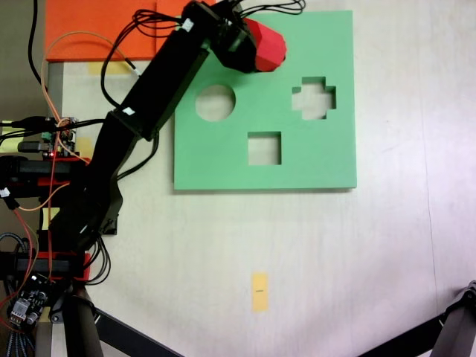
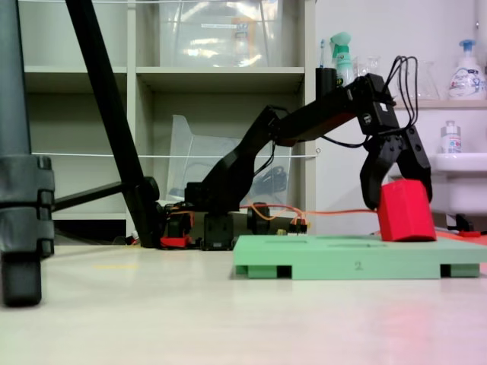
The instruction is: Put the octagonal pillar block into the corresponding hole
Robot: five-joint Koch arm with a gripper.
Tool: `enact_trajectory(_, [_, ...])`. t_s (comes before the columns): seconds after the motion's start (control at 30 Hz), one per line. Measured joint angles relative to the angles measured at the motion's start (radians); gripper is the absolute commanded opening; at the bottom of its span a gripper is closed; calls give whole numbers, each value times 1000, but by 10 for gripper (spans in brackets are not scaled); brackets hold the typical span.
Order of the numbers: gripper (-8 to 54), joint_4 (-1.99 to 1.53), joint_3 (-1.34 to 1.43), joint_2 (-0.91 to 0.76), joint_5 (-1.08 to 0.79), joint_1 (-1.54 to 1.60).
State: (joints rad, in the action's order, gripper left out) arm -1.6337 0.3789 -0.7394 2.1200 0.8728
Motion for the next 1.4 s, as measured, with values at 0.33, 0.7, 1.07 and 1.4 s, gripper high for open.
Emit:
enact_trajectory(0.33, [191, -2, -18, -3, 97, -2])
enact_trajectory(0.7, [192, 0, -20, -29, 273, -2])
enact_trajectory(1.07, [192, 0, -20, -49, 319, -2])
enact_trajectory(1.4, [192, 0, -34, 9, 321, 0])
